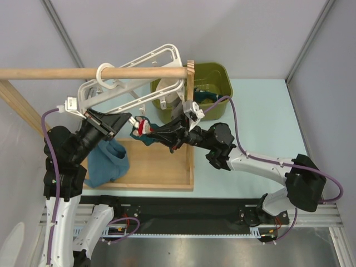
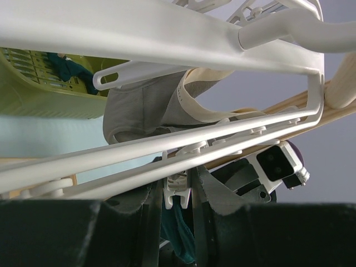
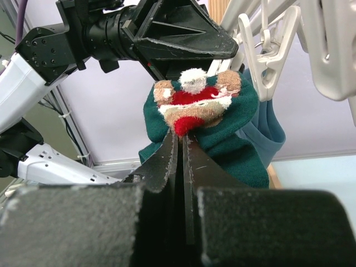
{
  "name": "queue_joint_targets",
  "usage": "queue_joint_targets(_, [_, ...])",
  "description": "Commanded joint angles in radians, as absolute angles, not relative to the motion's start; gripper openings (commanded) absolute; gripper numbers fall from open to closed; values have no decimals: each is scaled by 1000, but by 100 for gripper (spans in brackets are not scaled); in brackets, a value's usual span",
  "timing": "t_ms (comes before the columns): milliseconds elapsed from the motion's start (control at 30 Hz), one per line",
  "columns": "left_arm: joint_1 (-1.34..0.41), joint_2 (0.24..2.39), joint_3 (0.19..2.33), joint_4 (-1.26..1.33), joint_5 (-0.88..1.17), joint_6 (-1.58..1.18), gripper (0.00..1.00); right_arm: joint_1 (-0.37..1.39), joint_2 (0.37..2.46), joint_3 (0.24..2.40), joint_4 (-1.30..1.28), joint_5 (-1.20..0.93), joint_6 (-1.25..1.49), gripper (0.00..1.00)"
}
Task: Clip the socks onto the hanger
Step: Clamp the sock onto the hanger.
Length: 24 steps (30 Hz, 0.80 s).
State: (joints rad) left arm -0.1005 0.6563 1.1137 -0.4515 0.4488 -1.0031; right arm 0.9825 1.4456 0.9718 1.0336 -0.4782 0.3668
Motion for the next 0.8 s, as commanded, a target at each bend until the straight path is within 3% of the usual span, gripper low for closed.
queue_joint_targets(0, [-114, 669, 1101, -532, 563, -1002, 0, 985, 1462, 1029, 1100, -477, 376, 0])
queue_joint_targets(767, [-114, 649, 1080, -526, 564, -1011, 0, 997, 1526, 1089, 1106, -471, 399, 0])
